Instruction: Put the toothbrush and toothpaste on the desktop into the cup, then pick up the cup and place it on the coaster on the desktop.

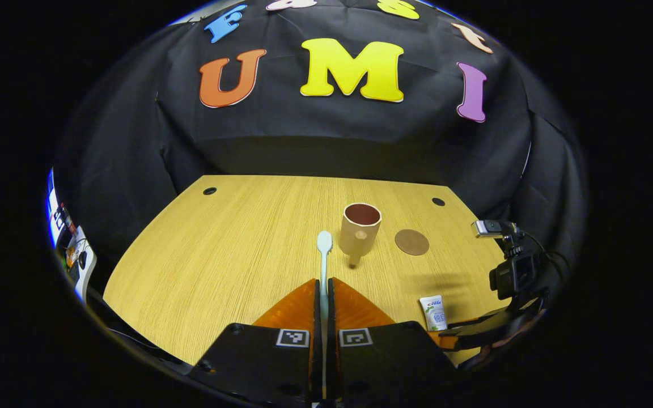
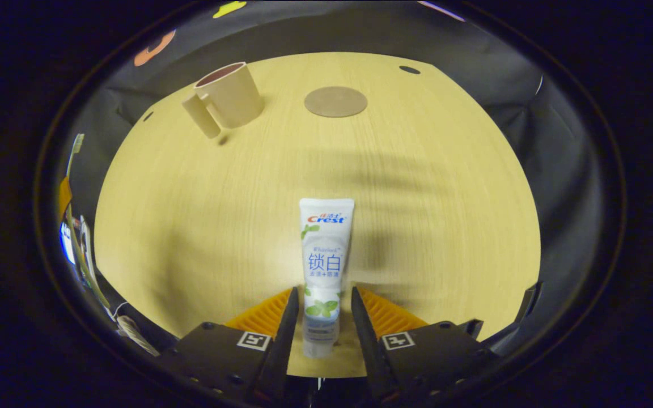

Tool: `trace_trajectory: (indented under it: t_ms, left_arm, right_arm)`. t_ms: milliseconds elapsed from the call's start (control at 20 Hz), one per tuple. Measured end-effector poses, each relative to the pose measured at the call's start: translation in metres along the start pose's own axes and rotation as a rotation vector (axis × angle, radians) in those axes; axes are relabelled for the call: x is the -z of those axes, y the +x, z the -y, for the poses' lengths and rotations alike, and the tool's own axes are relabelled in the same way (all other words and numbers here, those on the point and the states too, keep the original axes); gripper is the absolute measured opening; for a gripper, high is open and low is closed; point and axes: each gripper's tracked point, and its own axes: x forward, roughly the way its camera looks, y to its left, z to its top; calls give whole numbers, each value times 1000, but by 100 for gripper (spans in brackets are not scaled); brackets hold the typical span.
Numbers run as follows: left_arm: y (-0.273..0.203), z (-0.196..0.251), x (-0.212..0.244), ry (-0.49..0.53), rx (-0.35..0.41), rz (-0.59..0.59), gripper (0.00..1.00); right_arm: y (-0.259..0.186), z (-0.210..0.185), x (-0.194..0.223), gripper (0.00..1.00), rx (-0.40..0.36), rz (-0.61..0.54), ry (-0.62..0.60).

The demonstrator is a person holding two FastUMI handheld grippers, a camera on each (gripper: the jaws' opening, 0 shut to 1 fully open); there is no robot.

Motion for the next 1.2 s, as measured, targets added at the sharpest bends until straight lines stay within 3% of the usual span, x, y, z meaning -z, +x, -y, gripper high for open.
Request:
trace_trajectory:
  t_ms: [100,200,300,450,800,1200]
  left_arm:
    - [1,2,-6,1,8,17,2]
    - [2,4,-12,8,9,36,5]
    - [4,2,-16,6,11,49,5]
    - [11,2,-24,7,18,67,5]
    - [46,15,-65,30,35,149,5]
    - [100,41,-130,30,95,367,5]
  right_arm:
    - [0,1,2,54,4,-37,18]
    - [4,1,4,35,3,-64,34]
    - [4,0,4,35,3,-75,41]
    - [3,1,2,24,5,-77,41]
    - [-26,11,-14,21,-39,9,7]
    - [-57,56,-12,24,19,81,15]
